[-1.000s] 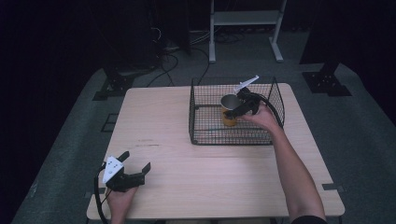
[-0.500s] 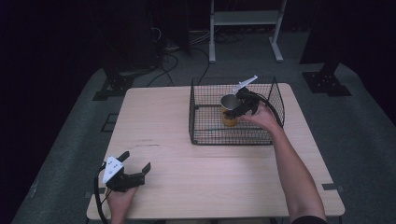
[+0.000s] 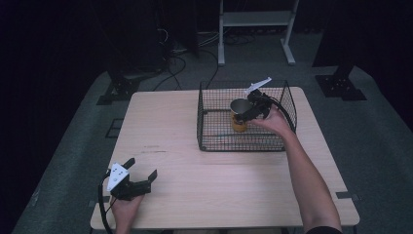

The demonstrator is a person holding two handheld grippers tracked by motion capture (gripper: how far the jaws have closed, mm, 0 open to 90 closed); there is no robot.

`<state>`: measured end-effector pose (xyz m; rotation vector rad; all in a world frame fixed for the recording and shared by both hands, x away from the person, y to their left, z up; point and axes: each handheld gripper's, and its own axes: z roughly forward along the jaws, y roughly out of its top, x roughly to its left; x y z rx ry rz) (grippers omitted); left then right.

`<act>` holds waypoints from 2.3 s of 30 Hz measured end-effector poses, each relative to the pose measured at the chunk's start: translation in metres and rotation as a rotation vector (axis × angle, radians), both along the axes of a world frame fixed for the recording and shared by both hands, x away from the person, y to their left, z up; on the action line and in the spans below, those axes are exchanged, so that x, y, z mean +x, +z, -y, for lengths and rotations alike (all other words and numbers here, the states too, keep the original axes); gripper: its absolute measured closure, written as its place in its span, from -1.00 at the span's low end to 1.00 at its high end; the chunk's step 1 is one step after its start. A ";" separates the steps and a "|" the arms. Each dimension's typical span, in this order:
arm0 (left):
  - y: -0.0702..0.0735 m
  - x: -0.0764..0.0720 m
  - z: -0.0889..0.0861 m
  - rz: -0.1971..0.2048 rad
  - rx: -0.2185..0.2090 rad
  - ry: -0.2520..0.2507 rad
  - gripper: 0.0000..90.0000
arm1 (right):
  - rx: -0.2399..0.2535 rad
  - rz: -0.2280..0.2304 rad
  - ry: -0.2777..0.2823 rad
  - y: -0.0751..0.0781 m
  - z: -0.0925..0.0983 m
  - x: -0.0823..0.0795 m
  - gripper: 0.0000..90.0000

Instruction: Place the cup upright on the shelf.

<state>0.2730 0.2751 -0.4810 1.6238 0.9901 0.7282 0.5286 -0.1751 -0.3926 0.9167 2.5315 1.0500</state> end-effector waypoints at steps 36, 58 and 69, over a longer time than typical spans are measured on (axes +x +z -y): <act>0.000 0.001 -0.001 0.000 -0.005 0.009 -0.96 | 0.206 0.050 0.027 0.034 0.014 -0.032 -1.00; 0.000 0.000 -0.001 0.006 -0.003 0.008 -0.96 | 0.268 0.037 0.092 0.031 0.026 -0.080 -1.00; 0.000 0.000 0.000 0.006 -0.003 0.010 -0.96 | 0.276 0.029 0.109 0.031 0.032 -0.095 -1.00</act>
